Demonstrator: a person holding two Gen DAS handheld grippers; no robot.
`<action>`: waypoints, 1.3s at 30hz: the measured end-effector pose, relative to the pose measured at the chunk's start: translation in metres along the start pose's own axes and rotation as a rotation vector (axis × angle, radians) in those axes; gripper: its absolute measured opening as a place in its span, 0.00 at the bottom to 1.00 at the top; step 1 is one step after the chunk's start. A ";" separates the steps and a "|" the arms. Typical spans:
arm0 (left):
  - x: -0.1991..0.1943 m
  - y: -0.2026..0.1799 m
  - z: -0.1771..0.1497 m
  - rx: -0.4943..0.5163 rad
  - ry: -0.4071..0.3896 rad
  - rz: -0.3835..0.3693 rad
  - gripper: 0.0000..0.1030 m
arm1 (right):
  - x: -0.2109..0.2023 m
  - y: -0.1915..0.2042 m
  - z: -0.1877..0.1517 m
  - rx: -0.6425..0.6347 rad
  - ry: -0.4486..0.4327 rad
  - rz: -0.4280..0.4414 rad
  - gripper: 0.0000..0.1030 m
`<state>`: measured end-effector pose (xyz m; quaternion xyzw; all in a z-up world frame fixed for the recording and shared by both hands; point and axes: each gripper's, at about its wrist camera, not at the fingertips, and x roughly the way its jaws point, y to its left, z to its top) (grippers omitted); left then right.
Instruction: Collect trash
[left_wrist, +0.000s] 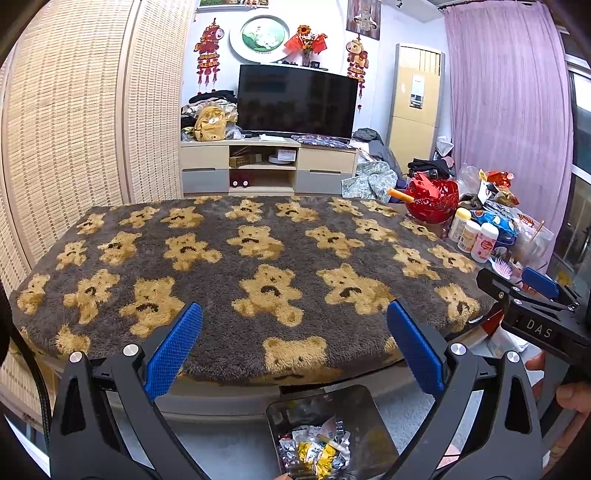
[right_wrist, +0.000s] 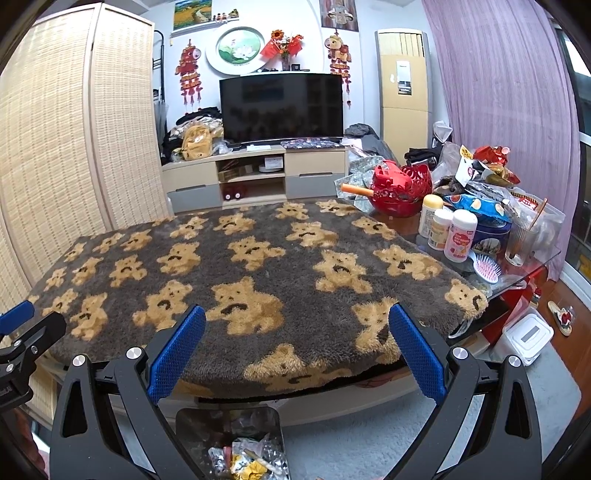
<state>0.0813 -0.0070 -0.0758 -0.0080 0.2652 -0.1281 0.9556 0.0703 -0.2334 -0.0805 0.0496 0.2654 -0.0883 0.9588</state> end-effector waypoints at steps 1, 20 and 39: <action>0.000 0.000 0.000 0.000 -0.001 0.000 0.92 | 0.000 0.002 0.000 -0.002 0.001 0.000 0.97; 0.000 0.001 -0.001 0.003 -0.002 0.000 0.92 | -0.002 0.000 -0.001 0.004 -0.003 -0.001 0.97; -0.001 0.002 0.002 0.000 -0.007 -0.002 0.92 | -0.002 -0.001 -0.001 0.007 -0.004 0.000 0.97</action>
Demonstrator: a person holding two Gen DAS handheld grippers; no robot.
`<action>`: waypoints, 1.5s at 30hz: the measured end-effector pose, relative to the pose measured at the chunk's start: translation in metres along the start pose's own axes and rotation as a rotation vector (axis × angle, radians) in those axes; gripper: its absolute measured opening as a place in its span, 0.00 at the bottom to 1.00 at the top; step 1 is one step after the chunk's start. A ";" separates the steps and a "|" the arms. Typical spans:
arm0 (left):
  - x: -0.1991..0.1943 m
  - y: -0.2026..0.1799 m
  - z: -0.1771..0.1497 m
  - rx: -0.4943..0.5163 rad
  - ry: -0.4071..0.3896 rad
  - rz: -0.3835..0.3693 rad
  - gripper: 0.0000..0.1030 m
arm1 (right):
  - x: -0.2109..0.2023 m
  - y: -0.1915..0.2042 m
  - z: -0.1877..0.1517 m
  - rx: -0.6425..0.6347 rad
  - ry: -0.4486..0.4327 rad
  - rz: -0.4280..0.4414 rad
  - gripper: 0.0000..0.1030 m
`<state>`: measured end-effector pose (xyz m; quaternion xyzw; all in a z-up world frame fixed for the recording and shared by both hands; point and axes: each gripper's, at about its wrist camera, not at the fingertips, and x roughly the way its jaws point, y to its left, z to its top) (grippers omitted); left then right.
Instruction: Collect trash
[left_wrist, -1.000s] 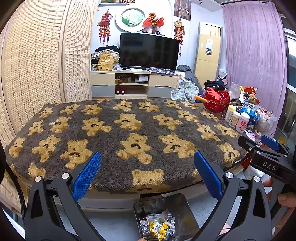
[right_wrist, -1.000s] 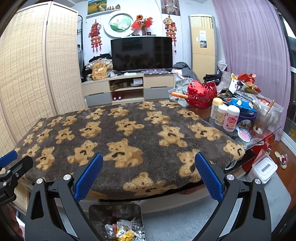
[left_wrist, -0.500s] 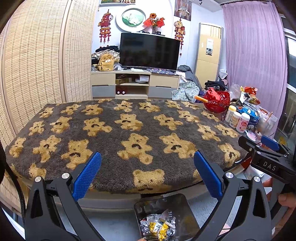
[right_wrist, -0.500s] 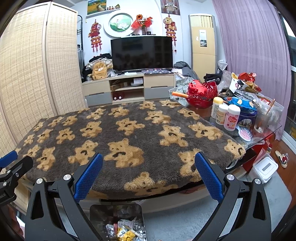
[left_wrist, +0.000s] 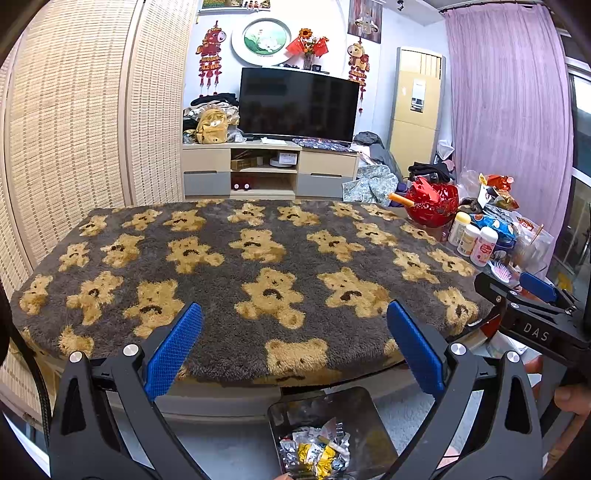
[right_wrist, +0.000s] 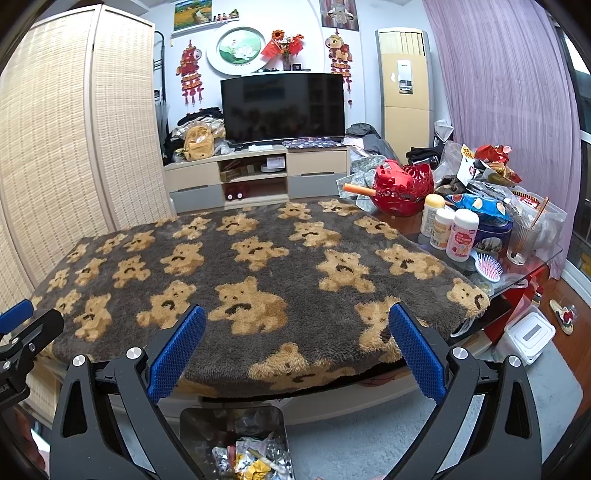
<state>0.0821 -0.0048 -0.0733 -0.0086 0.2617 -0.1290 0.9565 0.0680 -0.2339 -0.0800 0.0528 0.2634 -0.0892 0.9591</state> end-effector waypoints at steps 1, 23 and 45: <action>0.000 0.000 -0.001 0.001 0.001 0.000 0.92 | 0.000 0.000 0.000 0.001 0.000 0.001 0.97; -0.008 0.000 0.008 -0.001 0.004 0.016 0.92 | 0.001 -0.001 0.000 0.001 0.004 0.001 0.97; -0.010 -0.008 0.003 0.054 -0.011 0.048 0.92 | -0.004 0.004 -0.001 0.015 -0.002 -0.001 0.97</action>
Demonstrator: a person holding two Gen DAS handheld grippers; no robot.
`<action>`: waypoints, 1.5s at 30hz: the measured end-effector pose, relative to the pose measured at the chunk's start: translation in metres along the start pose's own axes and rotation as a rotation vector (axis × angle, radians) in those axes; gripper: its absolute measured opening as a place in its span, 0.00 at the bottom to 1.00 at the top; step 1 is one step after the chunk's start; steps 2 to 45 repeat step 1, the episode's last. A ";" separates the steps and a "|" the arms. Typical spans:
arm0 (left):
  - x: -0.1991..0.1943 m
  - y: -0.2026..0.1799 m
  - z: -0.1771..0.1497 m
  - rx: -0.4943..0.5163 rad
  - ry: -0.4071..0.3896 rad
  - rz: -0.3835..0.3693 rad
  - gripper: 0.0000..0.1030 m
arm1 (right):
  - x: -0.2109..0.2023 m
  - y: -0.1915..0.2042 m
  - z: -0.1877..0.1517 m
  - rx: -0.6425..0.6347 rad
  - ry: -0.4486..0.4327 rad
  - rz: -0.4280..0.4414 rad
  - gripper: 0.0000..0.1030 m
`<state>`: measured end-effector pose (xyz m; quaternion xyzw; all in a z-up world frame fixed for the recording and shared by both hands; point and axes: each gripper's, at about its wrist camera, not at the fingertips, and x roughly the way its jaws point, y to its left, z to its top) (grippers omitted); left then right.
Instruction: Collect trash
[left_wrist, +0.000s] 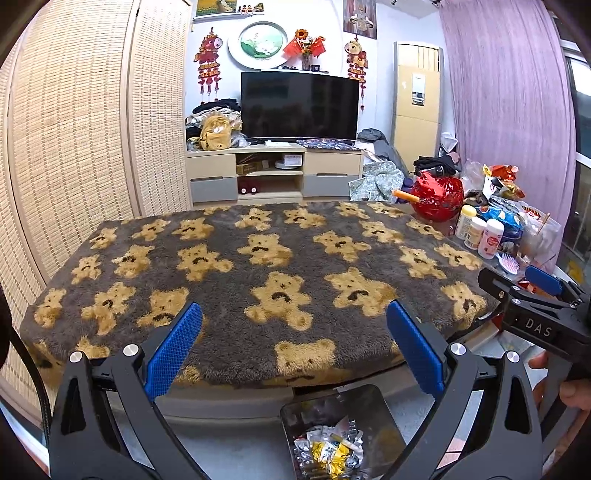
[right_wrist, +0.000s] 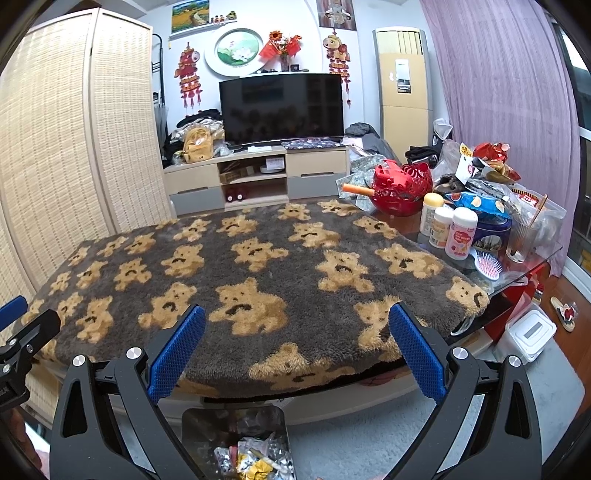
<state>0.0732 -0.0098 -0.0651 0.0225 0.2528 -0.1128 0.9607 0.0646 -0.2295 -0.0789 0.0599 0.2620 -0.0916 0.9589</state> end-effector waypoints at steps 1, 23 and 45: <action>0.000 -0.001 0.000 0.000 -0.002 0.001 0.92 | 0.000 -0.001 0.000 0.000 0.000 0.000 0.97; 0.000 -0.001 0.000 0.000 -0.002 0.001 0.92 | 0.000 -0.001 0.000 0.000 0.000 0.000 0.97; 0.000 -0.001 0.000 0.000 -0.002 0.001 0.92 | 0.000 -0.001 0.000 0.000 0.000 0.000 0.97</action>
